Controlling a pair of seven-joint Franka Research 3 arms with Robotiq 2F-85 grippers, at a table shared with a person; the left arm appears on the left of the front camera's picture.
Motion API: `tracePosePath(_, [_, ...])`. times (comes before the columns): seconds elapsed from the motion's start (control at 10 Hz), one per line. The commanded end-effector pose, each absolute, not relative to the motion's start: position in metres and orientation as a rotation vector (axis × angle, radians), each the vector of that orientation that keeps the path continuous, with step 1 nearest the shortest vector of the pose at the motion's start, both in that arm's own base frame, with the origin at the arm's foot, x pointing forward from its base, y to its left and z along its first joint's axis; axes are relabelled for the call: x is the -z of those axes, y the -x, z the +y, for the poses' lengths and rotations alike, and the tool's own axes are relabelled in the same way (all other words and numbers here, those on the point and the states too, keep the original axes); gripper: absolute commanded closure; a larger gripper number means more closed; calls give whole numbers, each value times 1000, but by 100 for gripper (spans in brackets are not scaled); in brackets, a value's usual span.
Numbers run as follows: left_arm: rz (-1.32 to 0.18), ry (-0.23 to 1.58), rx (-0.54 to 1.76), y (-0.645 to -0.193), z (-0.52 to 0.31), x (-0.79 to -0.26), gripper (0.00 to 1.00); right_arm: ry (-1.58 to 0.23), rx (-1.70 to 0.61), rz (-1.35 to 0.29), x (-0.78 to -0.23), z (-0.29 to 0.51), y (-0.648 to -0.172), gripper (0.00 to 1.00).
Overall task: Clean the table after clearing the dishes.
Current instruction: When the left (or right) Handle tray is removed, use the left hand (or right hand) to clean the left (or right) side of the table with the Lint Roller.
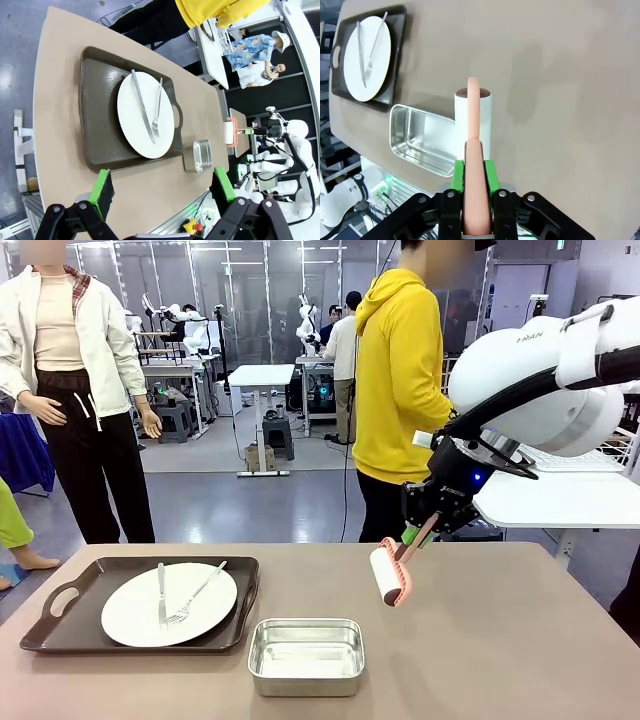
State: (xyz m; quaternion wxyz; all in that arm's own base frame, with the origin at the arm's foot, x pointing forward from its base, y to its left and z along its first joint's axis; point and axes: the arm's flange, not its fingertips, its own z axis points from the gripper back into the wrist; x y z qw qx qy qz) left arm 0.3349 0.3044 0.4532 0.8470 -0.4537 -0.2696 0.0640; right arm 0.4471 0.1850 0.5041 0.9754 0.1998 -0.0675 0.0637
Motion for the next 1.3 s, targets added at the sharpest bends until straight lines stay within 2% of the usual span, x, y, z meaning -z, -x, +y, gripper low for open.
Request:
tracePosePath(0.0, [-562, 951, -128, -332, 306, -454, 0, -408, -140, -108, -511, 186, -447, 100])
tracePosePath(0.1, [-562, 951, -128, -332, 306, -454, 0, -408, -140, -108, -511, 186, -447, 100])
tracePosePath(0.2, [-562, 951, -128, -332, 306, -454, 0, -404, -132, -124, -505, 185, -446, 79])
tracePosePath(0.3, [-562, 951, -128, -332, 306, -454, 0, -490, -98, -115, -504, 178, -461, 79])
tracePosePath(0.7, [-562, 951, -128, -332, 306, -454, 0, -586, -4, -50, -469, 157, -505, 79])
tracePosePath(1.2, [-562, 951, -128, -332, 306, -454, 0, -699, 100, -57, -392, 140, -540, 79])
